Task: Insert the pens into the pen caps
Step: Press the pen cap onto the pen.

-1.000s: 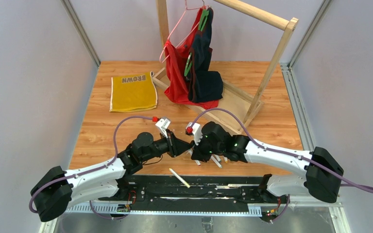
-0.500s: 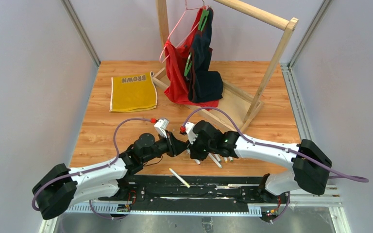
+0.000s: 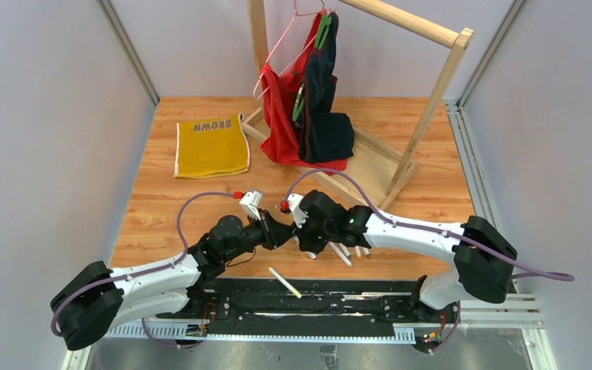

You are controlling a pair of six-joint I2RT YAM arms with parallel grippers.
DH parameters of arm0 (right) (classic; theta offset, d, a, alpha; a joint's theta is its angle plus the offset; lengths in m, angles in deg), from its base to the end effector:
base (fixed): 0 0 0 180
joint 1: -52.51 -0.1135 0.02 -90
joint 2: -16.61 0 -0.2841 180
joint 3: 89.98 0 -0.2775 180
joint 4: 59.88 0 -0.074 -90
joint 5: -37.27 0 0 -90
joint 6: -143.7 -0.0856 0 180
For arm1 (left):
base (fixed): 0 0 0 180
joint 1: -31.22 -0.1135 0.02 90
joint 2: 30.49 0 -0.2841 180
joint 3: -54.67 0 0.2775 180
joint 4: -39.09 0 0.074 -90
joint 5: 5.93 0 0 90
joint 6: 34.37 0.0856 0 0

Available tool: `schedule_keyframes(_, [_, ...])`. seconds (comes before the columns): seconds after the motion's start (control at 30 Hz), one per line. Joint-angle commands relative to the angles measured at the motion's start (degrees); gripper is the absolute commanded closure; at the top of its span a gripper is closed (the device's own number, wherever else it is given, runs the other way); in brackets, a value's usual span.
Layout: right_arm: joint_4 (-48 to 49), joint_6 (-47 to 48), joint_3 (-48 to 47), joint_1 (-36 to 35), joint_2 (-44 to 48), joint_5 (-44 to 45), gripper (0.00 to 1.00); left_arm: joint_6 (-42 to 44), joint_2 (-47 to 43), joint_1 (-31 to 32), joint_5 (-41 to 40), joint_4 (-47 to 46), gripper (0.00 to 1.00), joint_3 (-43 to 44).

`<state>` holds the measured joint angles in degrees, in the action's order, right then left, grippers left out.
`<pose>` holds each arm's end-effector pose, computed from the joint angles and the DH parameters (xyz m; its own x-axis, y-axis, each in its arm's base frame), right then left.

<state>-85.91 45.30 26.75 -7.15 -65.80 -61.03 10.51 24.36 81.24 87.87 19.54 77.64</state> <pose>0.1694 0.3139 0.1916 -0.4867 -0.5453 -0.6825 -0.8434 0.4970 0.2043 0.1549 -0.1935 0.1652 -0.6681 -0.3037 -0.6793 0.4716 0.5333 -0.7022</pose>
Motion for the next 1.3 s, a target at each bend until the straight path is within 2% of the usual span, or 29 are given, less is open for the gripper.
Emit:
schedule_keyframes(0.0, [13.6, 0.6, -6.9, 2.5, -1.0, 16.1, 1.0, -2.8, 0.5, 2.5, 13.3, 6.7, 1.0, -2.8])
schedule_keyframes(0.37, [14.7, 3.6, -11.4, 2.6, -4.0, 19.6, 0.99, -2.6, 4.0, 4.2, 13.6, 6.7, 1.0, -3.0])
schedule_keyframes(0.9, [21.3, 3.9, -11.0, 5.5, -1.6, 16.0, 0.99, 0.1, 8.9, 6.2, 18.6, 6.7, 1.0, -2.6])
schedule_keyframes(1.07, [27.5, 7.7, -7.1, 5.1, 1.3, 7.9, 0.99, 0.5, 8.9, 6.2, 20.5, 6.6, 1.0, -2.3])
schedule_keyframes(1.27, [29.9, 11.4, -1.6, 4.1, 7.7, 0.8, 0.99, 0.7, 9.1, 6.1, 23.0, 7.2, 1.0, -0.5])
